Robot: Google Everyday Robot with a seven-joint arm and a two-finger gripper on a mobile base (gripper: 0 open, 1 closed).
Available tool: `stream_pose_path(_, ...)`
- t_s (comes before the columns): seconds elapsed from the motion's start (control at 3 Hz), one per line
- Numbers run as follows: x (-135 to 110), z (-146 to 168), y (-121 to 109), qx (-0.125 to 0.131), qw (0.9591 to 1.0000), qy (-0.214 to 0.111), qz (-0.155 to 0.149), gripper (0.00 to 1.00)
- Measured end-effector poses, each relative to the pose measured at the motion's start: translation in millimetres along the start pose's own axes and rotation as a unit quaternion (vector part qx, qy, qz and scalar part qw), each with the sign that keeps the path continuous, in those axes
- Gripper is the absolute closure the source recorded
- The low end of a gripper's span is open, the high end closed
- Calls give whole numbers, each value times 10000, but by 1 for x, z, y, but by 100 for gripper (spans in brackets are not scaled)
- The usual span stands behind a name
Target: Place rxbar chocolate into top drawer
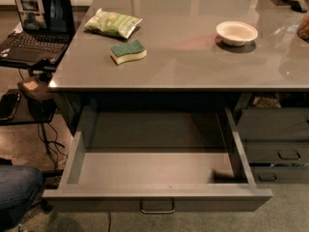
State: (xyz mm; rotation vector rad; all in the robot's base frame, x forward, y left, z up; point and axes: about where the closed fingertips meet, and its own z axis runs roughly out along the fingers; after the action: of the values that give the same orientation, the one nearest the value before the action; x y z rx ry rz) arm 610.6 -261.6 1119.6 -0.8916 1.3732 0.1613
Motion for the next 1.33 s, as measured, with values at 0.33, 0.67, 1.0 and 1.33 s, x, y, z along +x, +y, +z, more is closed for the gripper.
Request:
stream_pose_path(0.33, 10, 7, 28, -121, 9999, 56, -8, 100)
stream_pose_path(0.67, 7, -1, 83, -202, 9977, 187, -616, 100)
stream_pose_path(1.0, 29, 2, 116, -451, 9961, 319, -685, 100)
stream_pose_path(1.33, 29, 3, 116, -460, 9962, 319, -674, 100)
